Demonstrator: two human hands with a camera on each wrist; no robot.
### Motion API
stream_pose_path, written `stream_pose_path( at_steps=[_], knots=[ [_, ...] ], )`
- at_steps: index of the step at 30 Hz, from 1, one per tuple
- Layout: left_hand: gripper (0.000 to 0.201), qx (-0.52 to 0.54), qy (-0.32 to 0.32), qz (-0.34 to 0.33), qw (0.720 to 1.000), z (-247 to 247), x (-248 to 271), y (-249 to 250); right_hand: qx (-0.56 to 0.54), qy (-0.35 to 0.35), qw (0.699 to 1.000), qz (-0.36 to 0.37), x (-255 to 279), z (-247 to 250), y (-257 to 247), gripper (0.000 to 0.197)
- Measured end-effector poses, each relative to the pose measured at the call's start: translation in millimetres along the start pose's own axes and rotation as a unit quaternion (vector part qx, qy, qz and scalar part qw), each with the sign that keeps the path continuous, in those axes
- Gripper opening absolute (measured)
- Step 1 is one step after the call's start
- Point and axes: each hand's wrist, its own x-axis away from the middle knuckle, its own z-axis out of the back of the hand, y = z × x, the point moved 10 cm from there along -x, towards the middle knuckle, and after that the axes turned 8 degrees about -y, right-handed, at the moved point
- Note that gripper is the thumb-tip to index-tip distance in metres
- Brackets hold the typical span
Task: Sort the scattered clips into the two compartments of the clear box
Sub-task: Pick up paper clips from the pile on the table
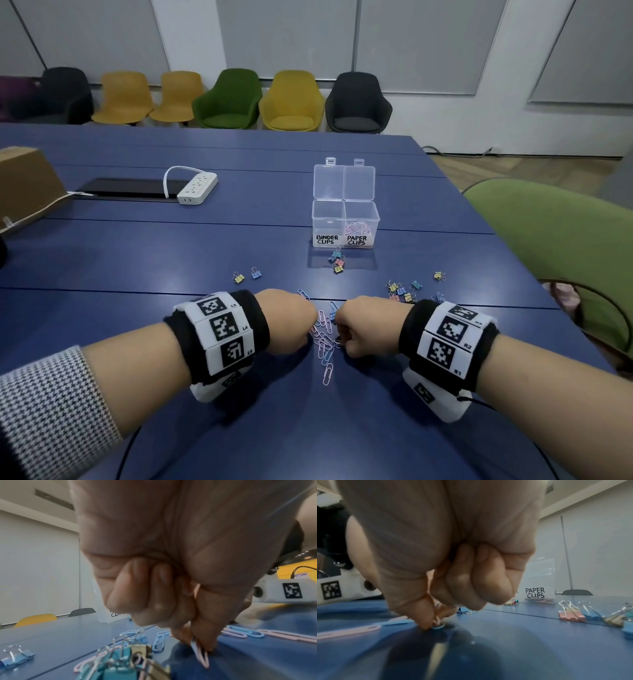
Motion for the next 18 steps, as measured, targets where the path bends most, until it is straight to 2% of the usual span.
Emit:
stream_pose_path(
  at_steps=[4,6,7,8,9,11,12,13,14,15,16,17,18],
  knots=[
    [0.029,0.064,0.000,-0.001,0.998,0.0,-0.1,-10.6,-0.035,-0.004,0.999,0.004,2.7,1.6,3.9,0.015],
    [0.026,0.175,0.020,-0.003,0.984,3.9,-1.3,-29.0,-0.131,0.012,0.991,0.005,6.4,8.2,17.6,0.011],
    [0.023,0.271,0.029,-0.008,0.962,5.2,-1.7,-39.3,-0.215,0.023,0.976,0.004,8.3,11.1,28.4,0.015],
    [0.019,0.418,0.025,-0.023,0.908,3.6,-1.2,-47.2,-0.331,0.032,0.943,0.003,10.7,11.7,40.1,0.018],
    [0.019,0.579,0.017,-0.045,0.814,1.7,-1.7,-51.8,-0.462,0.041,0.886,0.010,12.8,10.8,50.4,0.019],
    [0.018,0.811,-0.004,-0.084,0.579,-1.0,-3.7,-55.8,-0.680,0.055,0.730,0.031,14.0,7.1,65.6,0.022],
    [0.014,0.868,-0.015,-0.101,0.487,0.3,-3.8,-55.7,-0.744,0.055,0.665,0.038,13.9,5.3,69.2,0.022],
    [0.010,0.899,-0.017,-0.113,0.422,2.6,-5.2,-56.1,-0.788,0.051,0.612,0.045,13.2,4.2,70.3,0.021],
    [0.007,0.918,-0.014,-0.125,0.377,6.0,-7.5,-57.1,-0.818,0.047,0.571,0.052,11.5,3.7,70.2,0.018],
    [0.007,0.929,-0.013,-0.132,0.346,8.4,-11.2,-57.8,-0.841,0.044,0.536,0.058,9.3,3.4,70.5,0.013],
    [0.008,0.934,-0.015,-0.135,0.331,11.3,-15.8,-57.2,-0.857,0.041,0.509,0.067,6.8,4.1,70.5,0.009],
    [0.010,0.934,-0.024,-0.137,0.328,14.6,-20.8,-54.8,-0.868,0.037,0.489,0.079,4.1,5.8,69.2,0.010],
    [0.014,0.930,-0.035,-0.133,0.341,17.5,-26.3,-51.2,-0.875,0.033,0.474,0.092,2.1,7.8,67.5,0.014]
  ],
)
